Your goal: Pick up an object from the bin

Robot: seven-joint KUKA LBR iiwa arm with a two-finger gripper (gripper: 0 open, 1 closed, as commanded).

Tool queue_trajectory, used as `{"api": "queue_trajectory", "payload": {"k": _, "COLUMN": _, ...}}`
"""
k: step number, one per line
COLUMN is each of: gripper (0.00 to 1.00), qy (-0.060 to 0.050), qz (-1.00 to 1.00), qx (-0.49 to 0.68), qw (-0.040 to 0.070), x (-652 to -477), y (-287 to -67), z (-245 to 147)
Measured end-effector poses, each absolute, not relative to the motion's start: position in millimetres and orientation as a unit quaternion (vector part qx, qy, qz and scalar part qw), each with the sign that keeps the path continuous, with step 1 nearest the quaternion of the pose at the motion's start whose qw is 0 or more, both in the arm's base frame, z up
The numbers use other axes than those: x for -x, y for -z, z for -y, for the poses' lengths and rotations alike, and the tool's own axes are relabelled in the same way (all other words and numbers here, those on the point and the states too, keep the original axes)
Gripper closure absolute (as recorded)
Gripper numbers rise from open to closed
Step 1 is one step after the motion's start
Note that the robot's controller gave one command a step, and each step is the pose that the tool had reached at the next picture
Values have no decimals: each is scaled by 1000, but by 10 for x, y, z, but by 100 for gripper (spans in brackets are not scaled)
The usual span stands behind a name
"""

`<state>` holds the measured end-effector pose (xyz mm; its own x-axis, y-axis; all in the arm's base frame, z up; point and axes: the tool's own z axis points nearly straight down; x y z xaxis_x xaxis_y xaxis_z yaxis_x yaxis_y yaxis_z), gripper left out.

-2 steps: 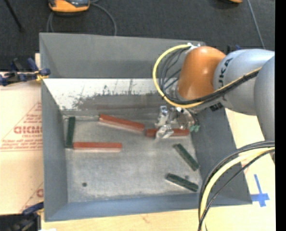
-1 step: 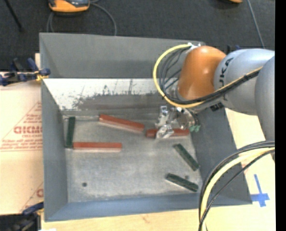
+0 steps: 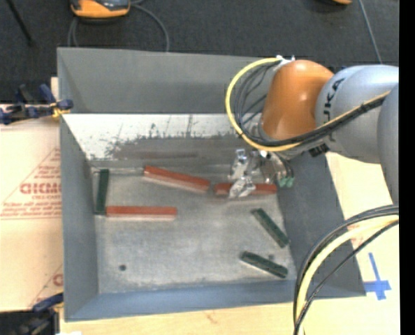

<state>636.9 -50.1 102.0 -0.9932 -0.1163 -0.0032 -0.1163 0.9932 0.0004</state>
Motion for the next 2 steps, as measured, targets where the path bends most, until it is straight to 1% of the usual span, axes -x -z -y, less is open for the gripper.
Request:
{"api": "queue_trajectory", "payload": {"k": 1, "gripper": 100, "qy": 0, "qz": -998, "qx": 58, "qw": 3, "x": -6389, "y": -1098, "z": 504}}
{"api": "queue_trajectory", "payload": {"k": 2, "gripper": 100, "qy": 0, "qz": -998, "qx": 58, "qw": 2, "x": -6382, "y": -1154, "z": 503}}
